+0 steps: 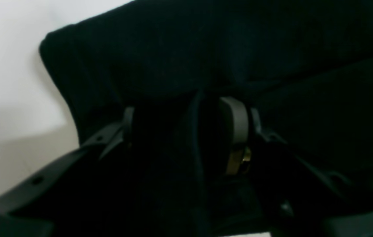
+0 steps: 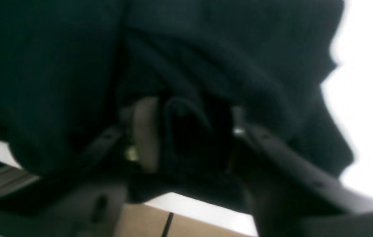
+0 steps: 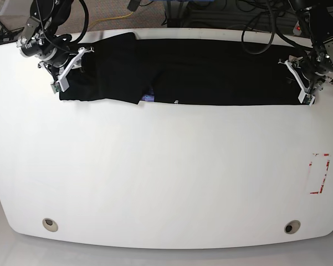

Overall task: Fold the T-shirt properly
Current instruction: 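Pull the folded shirt with both grippers toward the table's edge, then lower the folded shirt and smooth it with both grippers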

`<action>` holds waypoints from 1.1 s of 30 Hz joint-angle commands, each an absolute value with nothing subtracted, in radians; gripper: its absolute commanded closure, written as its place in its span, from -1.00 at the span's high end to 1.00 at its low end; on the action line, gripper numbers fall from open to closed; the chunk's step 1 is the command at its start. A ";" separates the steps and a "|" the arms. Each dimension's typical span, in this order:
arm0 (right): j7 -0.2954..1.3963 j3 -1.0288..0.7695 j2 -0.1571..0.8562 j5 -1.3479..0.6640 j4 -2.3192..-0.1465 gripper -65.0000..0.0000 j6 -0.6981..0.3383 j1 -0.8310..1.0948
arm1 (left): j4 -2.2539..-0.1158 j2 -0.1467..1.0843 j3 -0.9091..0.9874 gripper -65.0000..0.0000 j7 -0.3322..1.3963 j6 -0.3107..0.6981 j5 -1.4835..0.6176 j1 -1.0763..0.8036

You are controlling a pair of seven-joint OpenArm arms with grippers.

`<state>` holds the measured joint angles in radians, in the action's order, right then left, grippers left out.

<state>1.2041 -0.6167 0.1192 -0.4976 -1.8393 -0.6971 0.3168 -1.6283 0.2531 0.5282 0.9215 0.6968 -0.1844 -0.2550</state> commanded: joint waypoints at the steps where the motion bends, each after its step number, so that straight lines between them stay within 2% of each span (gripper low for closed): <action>1: 1.173 -0.624 0.133 -0.510 -1.867 -0.98 -0.698 0.315 | -1.633 0.263 0.529 -0.10 0.929 0.698 -0.173 -0.259; 7: 1.181 -0.699 0.127 -0.510 -2.000 -1.00 -0.698 0.372 | -1.630 0.265 0.530 -0.10 0.929 0.698 -0.171 -0.259; 13: 1.228 -0.814 0.119 -0.510 -1.995 -0.98 -0.698 0.387 | -1.624 0.268 0.532 -0.10 0.929 0.698 -0.171 -0.260; 18: 1.230 -0.837 0.125 -0.510 -1.974 -0.94 -0.698 0.401 | -1.577 0.269 0.532 -0.10 0.929 0.698 -0.171 -0.259; 19: 1.230 -0.839 0.127 -0.510 -1.974 -0.86 -0.698 0.404 | -1.570 0.269 0.532 -0.10 0.929 0.698 -0.171 -0.259; 25: 1.230 -0.840 0.122 -0.512 -1.979 0.32 -0.698 0.450 | -1.564 0.285 0.532 -0.10 0.928 0.698 -0.173 -0.259; 26: 1.230 -0.840 0.122 -0.515 -1.980 0.46 -0.698 0.463 | -1.564 0.285 0.532 -0.10 0.928 0.698 -0.173 -0.259; 28: 1.230 -0.842 0.122 -0.568 -1.983 0.52 -0.698 0.486 | -1.567 0.285 0.532 -0.10 0.928 0.698 -0.173 -0.259; 33: 1.230 -0.957 0.130 -0.898 -1.989 0.31 -0.698 0.553 | -1.589 0.285 0.536 -0.10 0.929 0.698 -0.177 -0.236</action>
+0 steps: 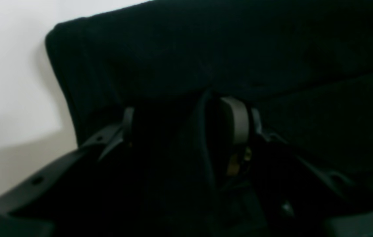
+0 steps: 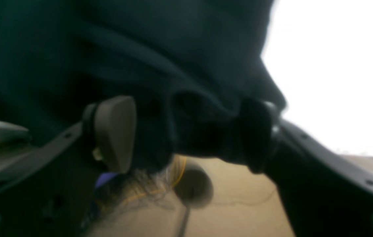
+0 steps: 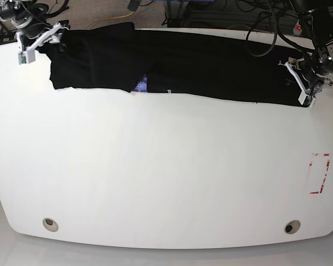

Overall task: Fold the T-shirt properly
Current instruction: 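Lower the folded shirt and smooth it with both grippers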

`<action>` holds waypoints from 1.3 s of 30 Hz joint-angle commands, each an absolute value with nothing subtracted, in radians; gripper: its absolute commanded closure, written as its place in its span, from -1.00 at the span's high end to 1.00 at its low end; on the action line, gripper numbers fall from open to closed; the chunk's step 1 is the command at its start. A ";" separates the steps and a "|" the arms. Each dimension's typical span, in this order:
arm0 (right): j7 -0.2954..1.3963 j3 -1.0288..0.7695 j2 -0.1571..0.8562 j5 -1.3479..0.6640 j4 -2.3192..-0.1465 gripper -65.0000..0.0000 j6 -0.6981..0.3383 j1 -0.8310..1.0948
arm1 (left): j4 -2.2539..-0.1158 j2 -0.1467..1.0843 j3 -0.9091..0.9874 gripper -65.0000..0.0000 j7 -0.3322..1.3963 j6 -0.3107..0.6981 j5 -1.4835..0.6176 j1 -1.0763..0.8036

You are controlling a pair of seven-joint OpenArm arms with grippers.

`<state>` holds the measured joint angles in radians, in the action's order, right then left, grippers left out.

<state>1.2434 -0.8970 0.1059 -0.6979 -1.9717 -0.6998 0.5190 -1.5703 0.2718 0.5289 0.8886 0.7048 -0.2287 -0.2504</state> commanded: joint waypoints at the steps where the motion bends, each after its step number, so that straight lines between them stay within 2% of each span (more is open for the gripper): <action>1: 1.230 -0.957 0.133 -0.947 -1.989 0.29 -0.698 0.556 | -1.604 0.285 0.549 -0.10 0.931 0.698 -0.179 -0.234; 3: 1.231 -0.951 0.150 -1.015 -1.989 0.28 -0.698 0.549 | -1.662 0.277 0.576 -0.10 0.934 0.698 -0.180 -0.232; 6: 1.231 -0.895 0.156 -1.013 -1.988 0.28 -0.694 0.512 | -1.748 0.262 0.582 -0.10 0.934 0.698 -0.219 -0.231; 11: 1.231 -0.757 0.148 -0.869 -1.986 0.24 -0.694 0.452 | -1.822 0.263 0.587 -0.10 0.955 0.698 -0.363 -0.254; 17: 1.221 -0.668 0.097 -0.630 -1.874 -0.30 -0.698 0.386 | -1.742 0.262 0.579 -0.10 0.978 0.698 -0.298 -0.257; 19: 1.221 -0.667 0.090 -0.581 -1.821 -0.39 -0.698 0.363 | -1.687 0.262 0.579 -0.10 0.975 0.698 -0.269 -0.257; 22: 1.184 -0.667 0.094 -0.559 -1.759 -0.39 -0.698 0.340 | -1.621 0.263 0.579 -0.10 0.972 0.698 -0.242 -0.257; 31: 1.040 -0.611 0.206 -0.536 -1.527 -0.39 -0.698 0.228 | -1.488 0.291 0.506 -0.10 0.889 0.698 -0.202 -0.214; 36: 0.978 -0.610 0.229 -0.446 -1.414 -0.39 -0.698 0.108 | -1.497 0.286 0.460 -0.09 0.892 0.698 -0.216 -0.166; 39: 0.977 -0.610 0.229 -0.427 -1.423 -0.40 -0.698 0.070 | -1.535 0.289 0.463 -0.08 0.917 0.698 -0.312 -0.153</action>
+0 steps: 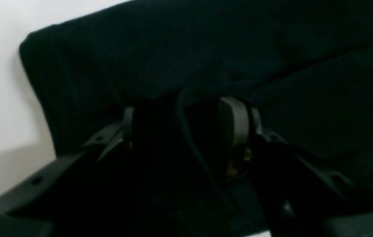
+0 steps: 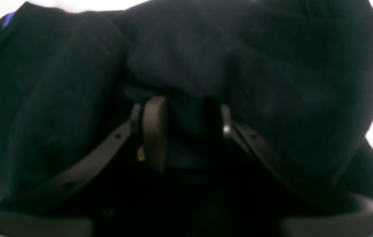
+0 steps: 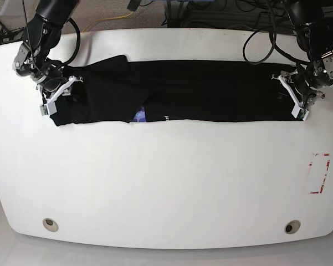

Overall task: Fold the T-shirt properly
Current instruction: 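Lower the folded shirt and smooth it with both grippers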

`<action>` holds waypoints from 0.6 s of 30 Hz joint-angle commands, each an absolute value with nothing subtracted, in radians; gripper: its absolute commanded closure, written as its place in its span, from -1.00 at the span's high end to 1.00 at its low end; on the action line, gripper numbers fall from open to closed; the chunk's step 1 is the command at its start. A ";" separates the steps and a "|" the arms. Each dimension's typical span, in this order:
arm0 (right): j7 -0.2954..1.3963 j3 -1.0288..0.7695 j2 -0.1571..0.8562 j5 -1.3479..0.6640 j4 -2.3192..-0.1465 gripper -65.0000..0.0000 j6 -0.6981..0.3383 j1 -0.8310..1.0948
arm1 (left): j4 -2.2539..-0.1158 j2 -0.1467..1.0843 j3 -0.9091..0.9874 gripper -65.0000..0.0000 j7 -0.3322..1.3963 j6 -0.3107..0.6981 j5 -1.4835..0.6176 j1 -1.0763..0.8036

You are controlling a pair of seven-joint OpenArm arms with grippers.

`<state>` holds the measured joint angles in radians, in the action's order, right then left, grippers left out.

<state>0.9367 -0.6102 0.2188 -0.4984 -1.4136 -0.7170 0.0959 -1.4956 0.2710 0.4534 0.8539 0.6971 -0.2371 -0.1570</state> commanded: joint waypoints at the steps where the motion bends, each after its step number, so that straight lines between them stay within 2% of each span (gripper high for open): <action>1: 0.977 -0.610 0.231 -0.426 -1.431 -0.40 -0.698 0.064 | -1.552 0.292 0.464 -0.08 0.938 0.698 -0.358 -0.148; 3: 0.977 -0.608 0.231 -0.427 -1.454 -0.40 -0.698 0.062 | -1.586 0.305 0.510 -0.04 0.997 0.698 -0.458 -0.145; 7: 0.980 -0.608 0.219 -0.429 -1.495 -0.40 -0.698 0.065 | -1.600 0.318 0.687 0.24 1.102 0.698 -0.619 -0.145; 10: 0.980 -0.608 0.217 -0.430 -1.500 -0.40 -0.698 0.071 | -1.600 0.320 0.774 0.36 1.165 0.698 -0.684 -0.143; 18: 0.980 -0.608 0.217 -0.430 -1.503 -0.40 -0.698 0.097 | -1.428 0.321 0.832 0.41 1.185 0.698 -0.662 -0.122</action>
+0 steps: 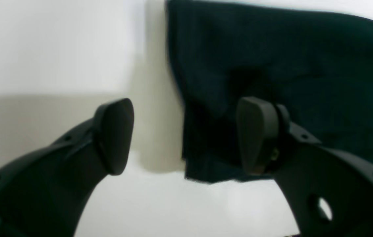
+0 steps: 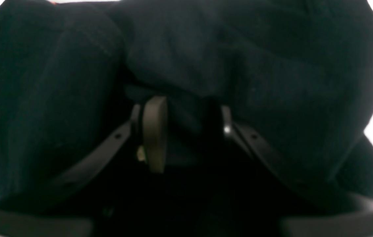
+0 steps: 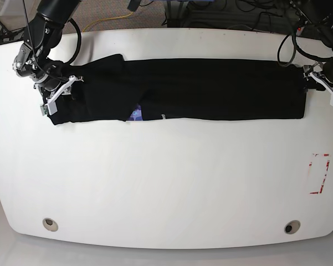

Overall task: Fold the T-shirt properly
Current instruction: 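Lower the folded shirt and smooth it with both grippers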

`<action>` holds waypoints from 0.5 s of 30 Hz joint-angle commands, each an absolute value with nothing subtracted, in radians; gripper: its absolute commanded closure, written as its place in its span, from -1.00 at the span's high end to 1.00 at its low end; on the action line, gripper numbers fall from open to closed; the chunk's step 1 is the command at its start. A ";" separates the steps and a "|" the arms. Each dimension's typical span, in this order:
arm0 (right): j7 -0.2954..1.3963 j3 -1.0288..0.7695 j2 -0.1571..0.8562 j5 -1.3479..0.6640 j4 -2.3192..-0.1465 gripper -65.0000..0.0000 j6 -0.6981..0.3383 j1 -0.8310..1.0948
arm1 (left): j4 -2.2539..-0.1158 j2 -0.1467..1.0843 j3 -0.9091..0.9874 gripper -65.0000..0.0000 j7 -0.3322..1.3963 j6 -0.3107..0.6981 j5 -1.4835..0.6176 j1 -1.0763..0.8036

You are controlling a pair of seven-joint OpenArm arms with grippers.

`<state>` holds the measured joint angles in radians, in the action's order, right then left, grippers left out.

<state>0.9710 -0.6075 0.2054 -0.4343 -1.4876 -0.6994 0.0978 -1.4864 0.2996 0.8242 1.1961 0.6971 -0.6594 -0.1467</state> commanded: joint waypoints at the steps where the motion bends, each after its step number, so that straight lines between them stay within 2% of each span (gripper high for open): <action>1: 0.980 -0.608 0.217 -0.430 -1.503 -0.40 -0.698 0.099 | -1.405 0.321 0.832 0.41 1.185 0.698 -0.662 -0.119; 14: 0.980 -0.611 0.191 -0.432 -1.503 -0.40 -0.698 0.101 | -1.360 0.268 0.776 0.38 1.191 0.698 -0.667 -0.094; 15: 0.980 -0.611 0.191 -0.430 -1.503 -0.40 -0.698 0.101 | -1.360 0.263 0.776 0.34 1.193 0.698 -0.667 -0.094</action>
<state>0.9653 -0.6109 0.1883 -0.4332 -1.4914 -0.6991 0.1009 -1.3552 0.2615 0.7719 1.1736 0.6971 -0.6750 -0.0971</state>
